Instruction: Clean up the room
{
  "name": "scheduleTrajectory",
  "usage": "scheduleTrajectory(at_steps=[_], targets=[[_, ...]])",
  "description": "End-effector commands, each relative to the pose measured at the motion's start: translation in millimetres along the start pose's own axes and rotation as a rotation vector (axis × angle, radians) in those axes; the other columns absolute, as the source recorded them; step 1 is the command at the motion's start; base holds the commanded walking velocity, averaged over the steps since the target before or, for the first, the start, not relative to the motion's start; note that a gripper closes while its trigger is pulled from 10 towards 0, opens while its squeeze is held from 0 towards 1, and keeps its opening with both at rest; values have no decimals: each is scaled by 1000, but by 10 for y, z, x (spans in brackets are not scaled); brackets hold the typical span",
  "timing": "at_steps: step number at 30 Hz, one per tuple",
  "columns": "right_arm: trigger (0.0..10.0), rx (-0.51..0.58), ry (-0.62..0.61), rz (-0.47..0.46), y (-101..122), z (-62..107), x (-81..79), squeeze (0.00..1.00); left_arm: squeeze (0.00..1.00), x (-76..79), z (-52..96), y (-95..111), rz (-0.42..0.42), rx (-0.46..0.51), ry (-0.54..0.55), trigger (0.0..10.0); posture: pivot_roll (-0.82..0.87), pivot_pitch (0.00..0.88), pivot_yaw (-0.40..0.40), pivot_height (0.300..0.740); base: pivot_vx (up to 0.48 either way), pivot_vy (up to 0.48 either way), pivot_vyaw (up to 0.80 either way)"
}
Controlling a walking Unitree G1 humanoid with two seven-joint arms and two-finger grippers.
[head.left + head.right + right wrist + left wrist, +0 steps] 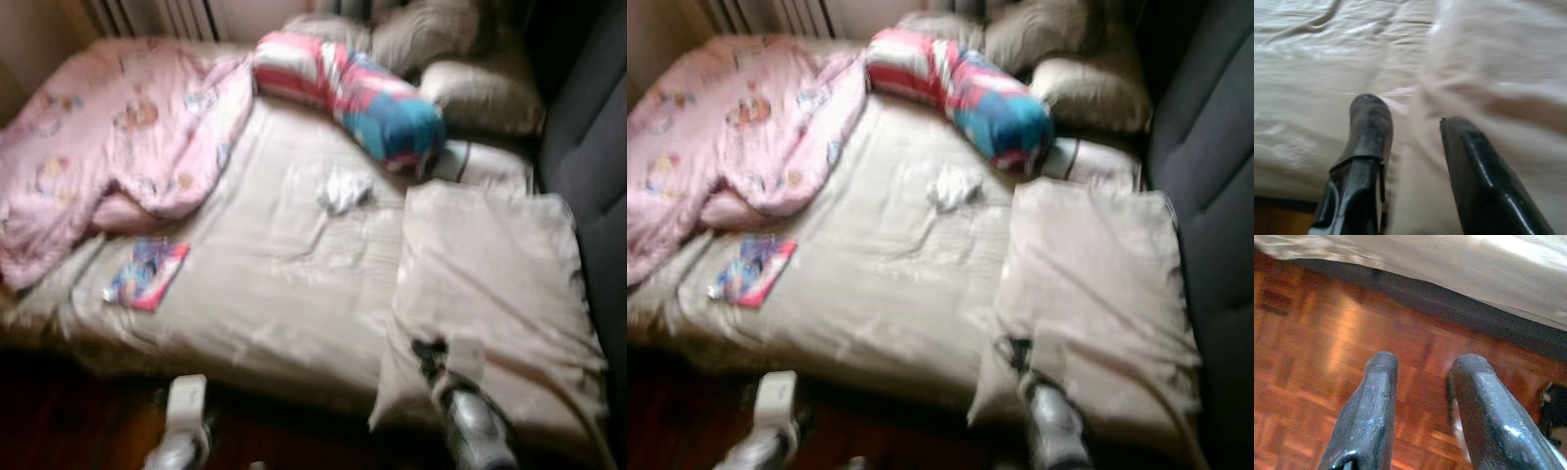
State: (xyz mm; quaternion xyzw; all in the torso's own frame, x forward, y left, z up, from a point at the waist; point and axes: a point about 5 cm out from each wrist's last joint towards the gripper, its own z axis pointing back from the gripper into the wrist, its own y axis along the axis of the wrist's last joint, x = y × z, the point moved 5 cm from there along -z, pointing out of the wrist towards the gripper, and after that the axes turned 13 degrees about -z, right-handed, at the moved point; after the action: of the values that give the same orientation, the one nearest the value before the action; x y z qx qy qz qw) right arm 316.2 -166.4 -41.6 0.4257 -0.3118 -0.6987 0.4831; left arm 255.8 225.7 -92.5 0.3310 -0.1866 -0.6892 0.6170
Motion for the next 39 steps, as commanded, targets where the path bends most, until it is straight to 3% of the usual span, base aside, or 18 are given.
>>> scheduleTrajectory(at_steps=[1,8,17,20,24,39], targets=[[10000,-30,-42,-6,-91,47,142,0,0,36,18,-119,10,-39,-15,10000,-82,187,60,740,0,386,0],[10000,-34,-45,-13,-99,50,151,0,0,30,14,-101,9,-35,-18,10000,-79,191,56,740,0,387,0],[10000,-115,-68,-3,-258,101,252,0,0,48,5,-55,13,-25,-24,10000,-81,201,46,740,0,420,0],[10000,-160,-94,-62,-361,143,321,0,0,62,0,-36,8,-24,-29,10000,-83,203,45,740,0,428,0],[10000,-246,-120,-34,-562,246,432,0,0,84,-4,-17,1,-21,-35,10000,-79,203,38,740,0,428,0],[10000,-377,-218,-61,-990,560,698,0,0,66,10,-82,-16,-34,-36,10000,-74,214,32,740,0,428,0]])
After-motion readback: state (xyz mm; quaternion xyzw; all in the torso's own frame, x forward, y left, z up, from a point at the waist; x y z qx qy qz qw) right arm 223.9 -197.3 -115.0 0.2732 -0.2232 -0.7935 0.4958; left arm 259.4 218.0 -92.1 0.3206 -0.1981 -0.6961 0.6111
